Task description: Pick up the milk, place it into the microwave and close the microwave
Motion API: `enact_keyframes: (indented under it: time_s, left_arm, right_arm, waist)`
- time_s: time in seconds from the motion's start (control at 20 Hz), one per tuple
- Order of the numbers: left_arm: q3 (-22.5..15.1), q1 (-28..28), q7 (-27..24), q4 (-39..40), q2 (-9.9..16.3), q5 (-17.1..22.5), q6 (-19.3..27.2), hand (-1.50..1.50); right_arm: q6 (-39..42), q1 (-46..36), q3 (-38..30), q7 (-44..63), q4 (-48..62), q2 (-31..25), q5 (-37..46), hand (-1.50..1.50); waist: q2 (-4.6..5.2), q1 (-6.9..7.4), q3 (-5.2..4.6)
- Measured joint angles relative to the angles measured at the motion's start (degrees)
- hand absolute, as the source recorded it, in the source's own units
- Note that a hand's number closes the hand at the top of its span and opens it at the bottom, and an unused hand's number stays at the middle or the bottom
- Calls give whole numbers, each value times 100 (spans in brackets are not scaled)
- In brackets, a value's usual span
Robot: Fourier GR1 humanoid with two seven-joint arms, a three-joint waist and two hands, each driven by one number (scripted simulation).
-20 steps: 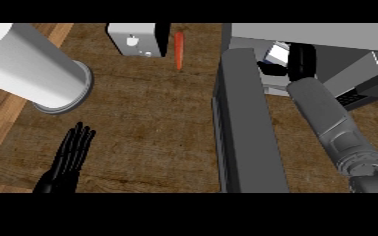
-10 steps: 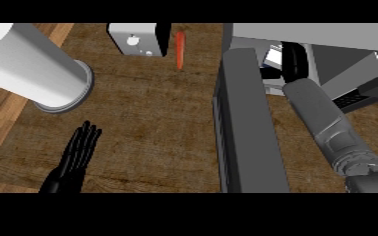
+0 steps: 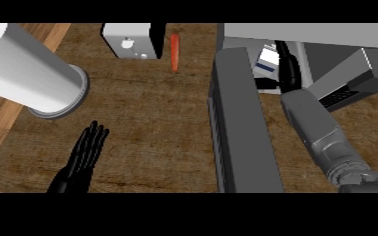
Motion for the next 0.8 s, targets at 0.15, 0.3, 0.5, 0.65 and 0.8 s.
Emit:
enact_keyframes:
  time_s: [0.15, 0.3, 0.5, 0.65, 0.8]
  left_arm:
    - [-101, 22, -12, -20, -52, -62, 7, -150]
    - [-159, 24, -1, -35, -89, -134, 43, -150]
    - [-243, -21, -43, 64, -179, -245, 84, -150]
    - [-242, -43, 16, 52, -169, -239, 53, -150]
    - [-306, -100, 88, 58, -231, -325, 109, -150]
  right_arm:
    - [228, 122, -166, -164, -8, 17, -167, -150]
    - [549, 303, -314, -384, -20, -38, -320, -150]
    - [809, 546, -439, -627, -21, -9, -452, -150]
    - [1114, 756, -519, -850, -38, -8, -546, -150]
    - [1538, 906, -558, -974, -24, 28, -618, -150]
  waist:
    - [-24, -43, -2]
    - [-50, -101, -4]
    - [-87, -182, -9]
    - [-107, -222, -11]
    - [-130, -269, -14]
